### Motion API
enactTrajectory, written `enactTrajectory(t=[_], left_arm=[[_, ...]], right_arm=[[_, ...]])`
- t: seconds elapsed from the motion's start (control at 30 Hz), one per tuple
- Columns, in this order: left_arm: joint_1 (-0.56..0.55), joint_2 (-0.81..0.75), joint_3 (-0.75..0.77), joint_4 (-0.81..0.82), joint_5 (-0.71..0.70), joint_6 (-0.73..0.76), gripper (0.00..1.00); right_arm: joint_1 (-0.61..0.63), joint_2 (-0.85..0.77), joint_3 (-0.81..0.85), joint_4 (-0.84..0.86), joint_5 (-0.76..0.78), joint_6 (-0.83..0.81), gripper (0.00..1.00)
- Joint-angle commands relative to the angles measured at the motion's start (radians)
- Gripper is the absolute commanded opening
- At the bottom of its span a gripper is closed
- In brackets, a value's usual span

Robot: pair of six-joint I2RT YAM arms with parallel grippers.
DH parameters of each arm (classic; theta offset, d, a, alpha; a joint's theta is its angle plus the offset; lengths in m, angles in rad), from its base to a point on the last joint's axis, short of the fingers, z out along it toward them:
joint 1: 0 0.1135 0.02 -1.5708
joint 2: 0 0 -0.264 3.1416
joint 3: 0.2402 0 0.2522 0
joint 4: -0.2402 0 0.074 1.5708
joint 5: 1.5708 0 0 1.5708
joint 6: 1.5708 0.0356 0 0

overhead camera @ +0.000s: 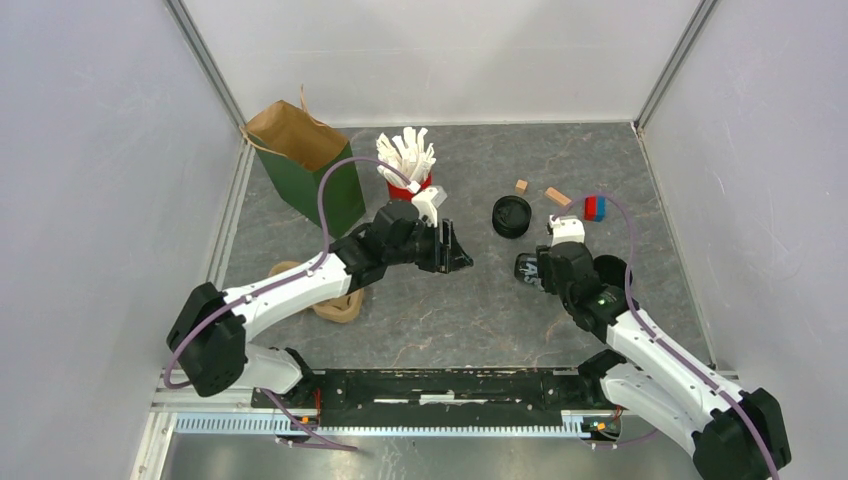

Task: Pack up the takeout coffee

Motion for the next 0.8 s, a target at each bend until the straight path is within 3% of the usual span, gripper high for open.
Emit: enactTrajectory(t=[0.0, 0.53, 0.77], left_arm=[[-0.005, -0.058, -0.005, -0.034, -0.029, 0.06, 0.6], [-0.005, -0.133, -0.024, -0.096, -0.04, 0.092, 0.63], [-0.004, -0.167, -0.018, -0.131, -0.048, 0.109, 0.64]], right_arm=[[-0.003, -0.014, -0.031, 0.065, -0.062, -0.04, 0.52], [-0.029, -0.029, -0.085, 0.171, -0.105, 0.012, 0.57], [-0.037, -0.059, -0.109, 0.212, -0.112, -0.005, 0.43]])
